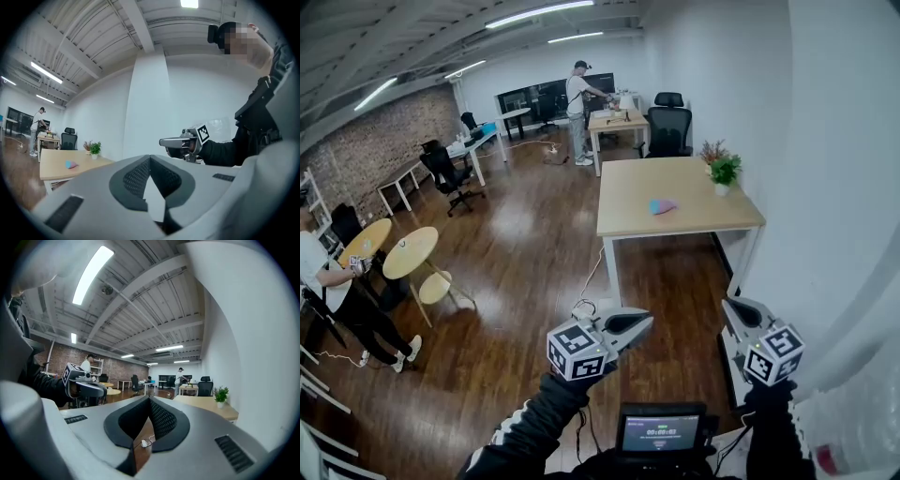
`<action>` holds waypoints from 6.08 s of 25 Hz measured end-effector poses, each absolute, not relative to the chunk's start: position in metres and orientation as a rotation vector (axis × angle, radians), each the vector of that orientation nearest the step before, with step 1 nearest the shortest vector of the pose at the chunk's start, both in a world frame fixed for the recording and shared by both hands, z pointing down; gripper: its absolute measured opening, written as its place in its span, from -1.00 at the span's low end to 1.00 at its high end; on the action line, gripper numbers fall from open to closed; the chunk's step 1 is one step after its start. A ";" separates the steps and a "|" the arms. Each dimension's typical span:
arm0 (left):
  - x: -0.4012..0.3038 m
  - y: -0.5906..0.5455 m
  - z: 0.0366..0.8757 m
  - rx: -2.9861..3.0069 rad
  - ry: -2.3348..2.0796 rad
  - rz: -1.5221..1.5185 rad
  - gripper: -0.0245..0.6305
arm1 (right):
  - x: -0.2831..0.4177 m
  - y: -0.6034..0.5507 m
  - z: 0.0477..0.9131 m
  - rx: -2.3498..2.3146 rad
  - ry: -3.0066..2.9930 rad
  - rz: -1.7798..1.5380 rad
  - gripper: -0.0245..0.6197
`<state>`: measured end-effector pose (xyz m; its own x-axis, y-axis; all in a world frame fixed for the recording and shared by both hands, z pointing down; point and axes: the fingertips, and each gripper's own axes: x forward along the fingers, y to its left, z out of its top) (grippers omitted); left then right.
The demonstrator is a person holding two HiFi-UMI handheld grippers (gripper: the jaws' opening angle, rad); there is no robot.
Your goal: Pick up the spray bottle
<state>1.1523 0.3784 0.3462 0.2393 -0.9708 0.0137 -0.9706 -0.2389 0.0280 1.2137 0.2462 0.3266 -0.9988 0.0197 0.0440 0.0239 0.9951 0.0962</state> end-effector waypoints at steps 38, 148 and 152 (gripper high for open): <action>0.531 0.380 0.368 2.309 -2.026 -0.060 -0.87 | 0.614 0.230 0.325 0.003 -3.100 -0.038 -0.90; -0.465 -0.678 0.585 2.543 -0.644 0.264 -0.68 | -0.245 -0.710 0.778 1.146 -1.530 1.229 0.18; -0.459 -0.689 0.593 2.513 -0.637 0.226 -0.68 | -0.242 -0.722 0.786 1.141 -1.540 1.244 0.18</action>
<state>-0.4592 -0.6893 0.5933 0.8748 -0.3944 0.2815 -0.4836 -0.7466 0.4568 -0.2419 -0.7219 0.7859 -0.2424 -0.1457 0.9592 -0.9683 0.0971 -0.2300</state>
